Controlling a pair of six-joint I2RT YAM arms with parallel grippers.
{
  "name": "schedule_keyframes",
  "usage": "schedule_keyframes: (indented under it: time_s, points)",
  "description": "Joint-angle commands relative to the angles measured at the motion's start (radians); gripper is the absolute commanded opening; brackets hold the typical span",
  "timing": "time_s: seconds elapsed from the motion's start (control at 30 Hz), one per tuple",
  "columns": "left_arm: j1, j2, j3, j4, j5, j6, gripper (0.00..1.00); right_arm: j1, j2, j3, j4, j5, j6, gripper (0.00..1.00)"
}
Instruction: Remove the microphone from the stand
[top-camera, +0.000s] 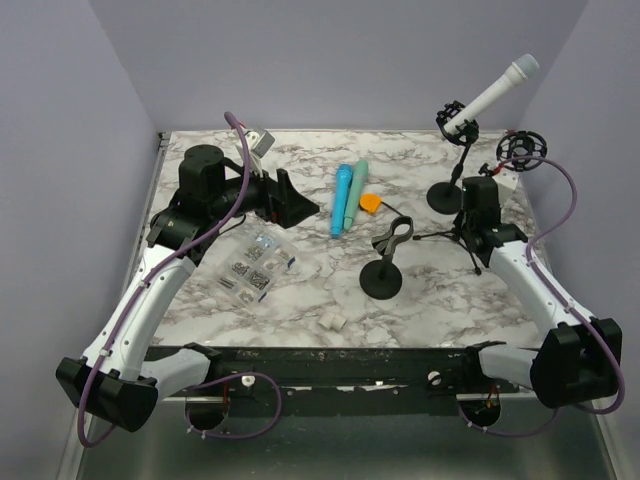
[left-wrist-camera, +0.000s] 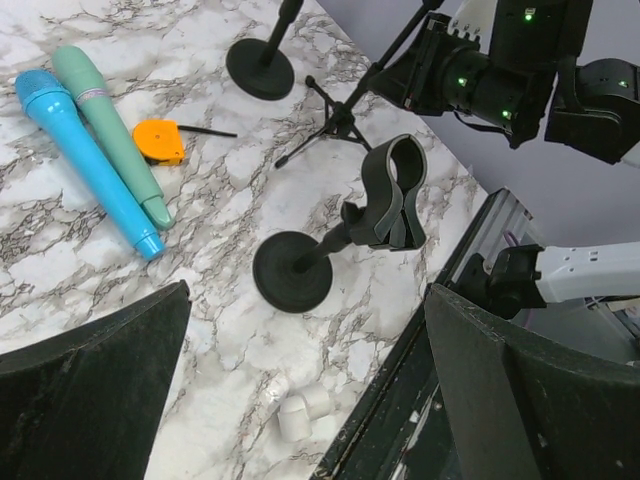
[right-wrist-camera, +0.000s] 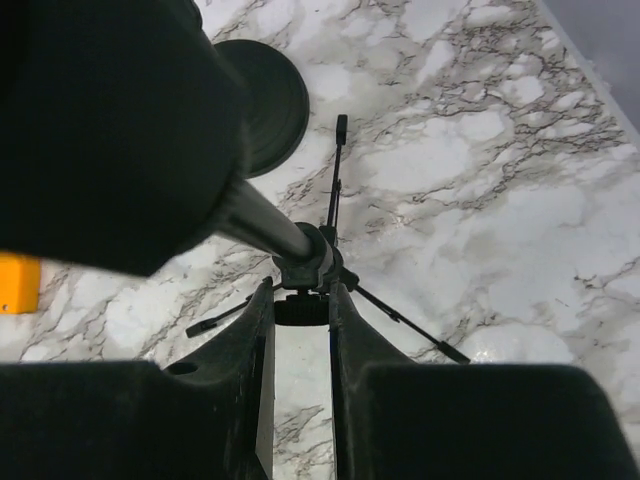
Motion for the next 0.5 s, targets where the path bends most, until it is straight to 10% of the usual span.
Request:
schedule_keyframes:
  time_s: [0.0,0.3,0.47]
  points:
    - [-0.011,0.004,-0.012,0.023,-0.020,0.015,0.99,0.058,0.055,0.029,-0.191,0.174,0.016,0.09]
    - [-0.013,0.016,-0.011,0.018,-0.025,0.017,0.99,0.060,-0.026,0.093,-0.176,0.008,0.044,0.68]
    - [-0.014,0.015,-0.011,0.016,-0.024,0.019,0.99,0.056,-0.113,0.088,-0.169,-0.037,0.092,0.72]
